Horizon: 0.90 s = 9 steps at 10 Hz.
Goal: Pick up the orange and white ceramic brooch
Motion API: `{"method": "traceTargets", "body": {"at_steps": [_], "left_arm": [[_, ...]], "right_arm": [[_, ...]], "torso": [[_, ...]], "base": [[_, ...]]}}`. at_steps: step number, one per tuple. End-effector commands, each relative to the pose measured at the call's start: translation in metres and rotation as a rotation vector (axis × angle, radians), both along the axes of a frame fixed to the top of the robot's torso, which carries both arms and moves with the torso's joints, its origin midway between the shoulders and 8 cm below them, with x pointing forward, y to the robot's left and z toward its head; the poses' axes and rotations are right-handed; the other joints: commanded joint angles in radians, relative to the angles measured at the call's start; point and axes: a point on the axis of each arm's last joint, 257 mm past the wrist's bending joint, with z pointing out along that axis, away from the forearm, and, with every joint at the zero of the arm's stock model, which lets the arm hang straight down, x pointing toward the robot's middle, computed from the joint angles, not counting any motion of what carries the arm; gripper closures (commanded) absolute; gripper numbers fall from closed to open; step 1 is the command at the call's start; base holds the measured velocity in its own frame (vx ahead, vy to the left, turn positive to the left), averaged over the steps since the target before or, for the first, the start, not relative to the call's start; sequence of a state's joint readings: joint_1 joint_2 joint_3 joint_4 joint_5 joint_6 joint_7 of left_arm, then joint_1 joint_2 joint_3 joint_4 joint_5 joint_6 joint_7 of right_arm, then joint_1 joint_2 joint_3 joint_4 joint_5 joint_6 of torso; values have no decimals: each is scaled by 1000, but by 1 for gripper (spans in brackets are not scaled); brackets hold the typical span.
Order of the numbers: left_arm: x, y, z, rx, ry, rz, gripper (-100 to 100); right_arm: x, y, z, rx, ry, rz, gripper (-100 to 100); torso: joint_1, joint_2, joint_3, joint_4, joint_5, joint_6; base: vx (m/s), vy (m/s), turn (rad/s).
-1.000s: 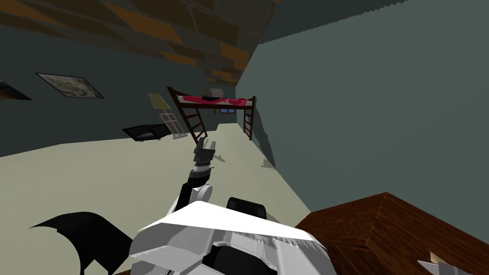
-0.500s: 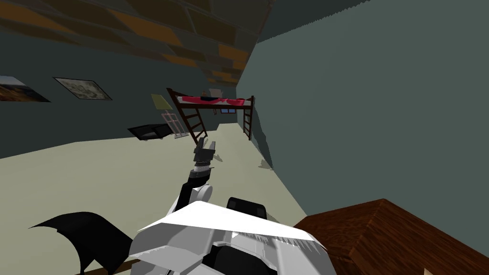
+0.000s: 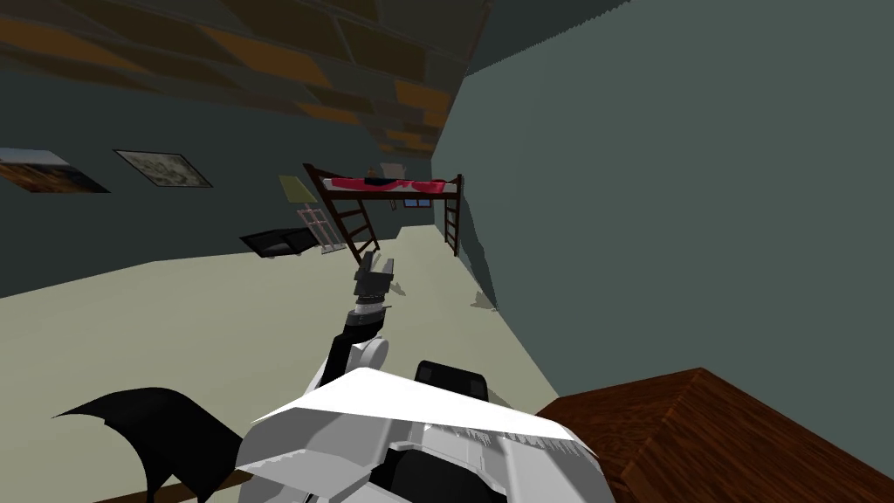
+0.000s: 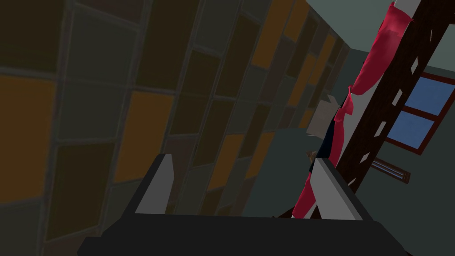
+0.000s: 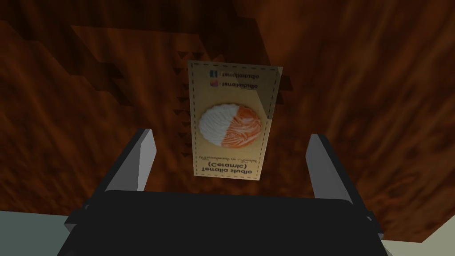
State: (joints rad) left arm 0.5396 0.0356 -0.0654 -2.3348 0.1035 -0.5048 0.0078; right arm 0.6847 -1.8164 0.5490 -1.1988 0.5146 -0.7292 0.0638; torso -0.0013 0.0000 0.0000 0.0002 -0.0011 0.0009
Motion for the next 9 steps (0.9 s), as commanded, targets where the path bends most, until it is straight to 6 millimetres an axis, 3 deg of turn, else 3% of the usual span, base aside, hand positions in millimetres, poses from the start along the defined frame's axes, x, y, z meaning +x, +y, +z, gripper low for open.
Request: {"method": "traceTargets", "body": {"at_steps": [1, 3, 4, 5, 9], "left_arm": [[0, 0, 0, 0, 0, 0, 0], [0, 0, 0, 0, 0, 0, 0], [0, 0, 0, 0, 0, 0, 0], [0, 0, 0, 0, 0, 0, 0], [0, 0, 0, 0, 0, 0, 0]], "right_arm": [[-10, 0, -9, -1, 0, -10, -100], [-22, 0, -21, -2, 0, -23, -100], [-17, 2, -18, 0, 1, -20, -100], [-18, 2, -19, -1, 0, -19, 100], [-18, 2, -19, -1, 0, -20, 100]], "torso": [[0, 0, 0, 0, 0, 0], [2, -1, -1, 0, 0, 0], [2, -1, -1, 0, 0, 0], [2, -1, 0, 0, 1, 0], [2, 0, 0, 0, 1, 0]], "base": [[13, -6, 66], [23, 0, 83], [9, 0, 9], [0, 0, 0], [0, 0, 0]]}}
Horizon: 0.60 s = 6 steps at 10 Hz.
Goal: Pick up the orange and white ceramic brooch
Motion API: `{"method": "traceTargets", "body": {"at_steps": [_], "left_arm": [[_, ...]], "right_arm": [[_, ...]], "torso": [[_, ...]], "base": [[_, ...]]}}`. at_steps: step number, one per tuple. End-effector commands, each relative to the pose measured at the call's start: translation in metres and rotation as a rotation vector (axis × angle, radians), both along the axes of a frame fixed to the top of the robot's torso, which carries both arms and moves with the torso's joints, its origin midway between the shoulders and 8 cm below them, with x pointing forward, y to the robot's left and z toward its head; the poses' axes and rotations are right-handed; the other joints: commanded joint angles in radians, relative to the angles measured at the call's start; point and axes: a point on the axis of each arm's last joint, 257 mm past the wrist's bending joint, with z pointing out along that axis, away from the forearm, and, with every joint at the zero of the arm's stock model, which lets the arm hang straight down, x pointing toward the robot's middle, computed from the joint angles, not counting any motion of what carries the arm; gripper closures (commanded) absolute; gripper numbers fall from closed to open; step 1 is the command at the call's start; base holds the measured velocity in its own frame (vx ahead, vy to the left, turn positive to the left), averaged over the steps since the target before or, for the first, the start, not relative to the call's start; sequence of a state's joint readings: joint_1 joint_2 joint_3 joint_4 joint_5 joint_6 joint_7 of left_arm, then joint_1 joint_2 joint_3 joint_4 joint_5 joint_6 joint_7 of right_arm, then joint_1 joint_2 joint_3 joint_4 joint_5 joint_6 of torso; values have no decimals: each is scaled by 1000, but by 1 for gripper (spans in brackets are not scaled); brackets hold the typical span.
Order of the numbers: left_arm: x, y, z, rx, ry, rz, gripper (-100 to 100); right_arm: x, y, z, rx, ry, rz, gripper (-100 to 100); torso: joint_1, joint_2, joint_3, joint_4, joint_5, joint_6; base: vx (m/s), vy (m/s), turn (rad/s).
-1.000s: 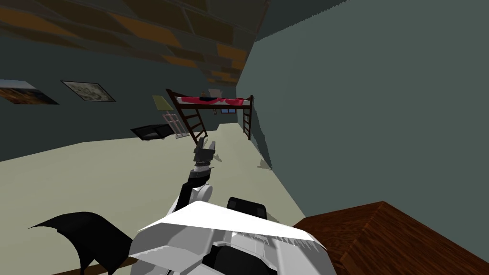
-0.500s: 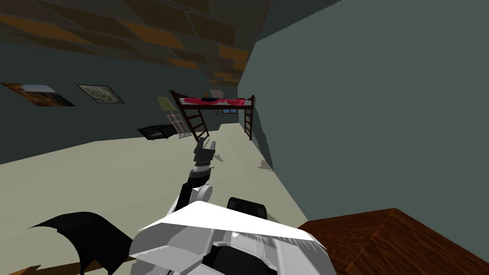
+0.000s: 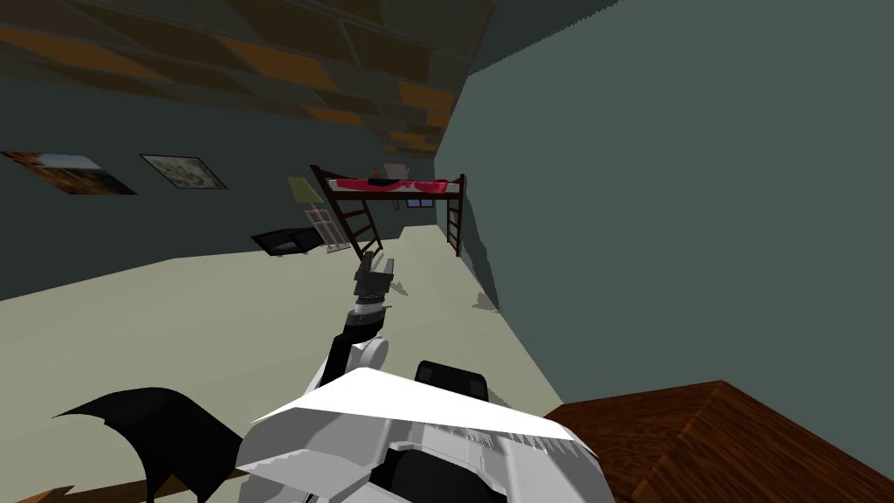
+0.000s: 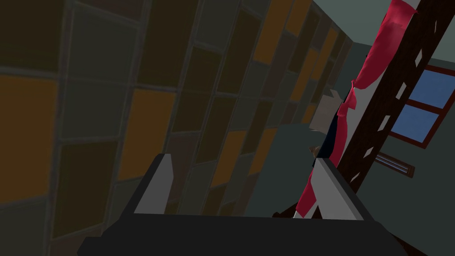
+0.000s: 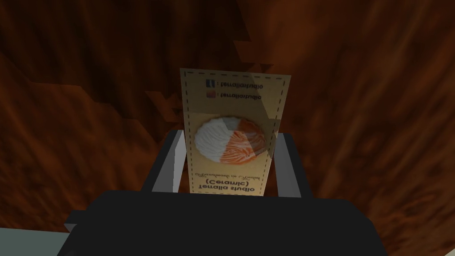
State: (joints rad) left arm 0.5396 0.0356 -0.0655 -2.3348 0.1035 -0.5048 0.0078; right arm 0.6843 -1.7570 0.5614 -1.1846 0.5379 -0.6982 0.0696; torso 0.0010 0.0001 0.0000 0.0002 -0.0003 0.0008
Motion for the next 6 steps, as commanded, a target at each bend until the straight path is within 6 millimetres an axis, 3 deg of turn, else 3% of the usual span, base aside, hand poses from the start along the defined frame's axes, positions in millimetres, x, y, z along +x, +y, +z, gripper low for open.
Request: {"method": "traceTargets", "body": {"at_steps": [1, 2, 5, 6], "left_arm": [[0, 0, 0, 0, 0, 0, 0], [0, 0, 0, 0, 0, 0, 0], [0, 0, 0, 0, 0, 0, 0], [0, 0, 0, 0, 0, 0, 0]], "right_arm": [[0, 0, 0, 0, 0, 0, 0], [8, -2, 10, 0, 0, 10, 100], [16, -3, 16, -1, -1, 17, 100], [16, -3, 17, 0, 0, 17, 0]], "torso": [[0, 0, 0, 0, 0, 0], [0, 0, 0, 0, 0, 0], [1, 2, 1, 0, 1, 1], [0, 1, 1, 0, 0, 1]], "base": [[0, 0, 0], [-13, 1, -85], [-18, 1, -51], [0, 0, 0]]}}
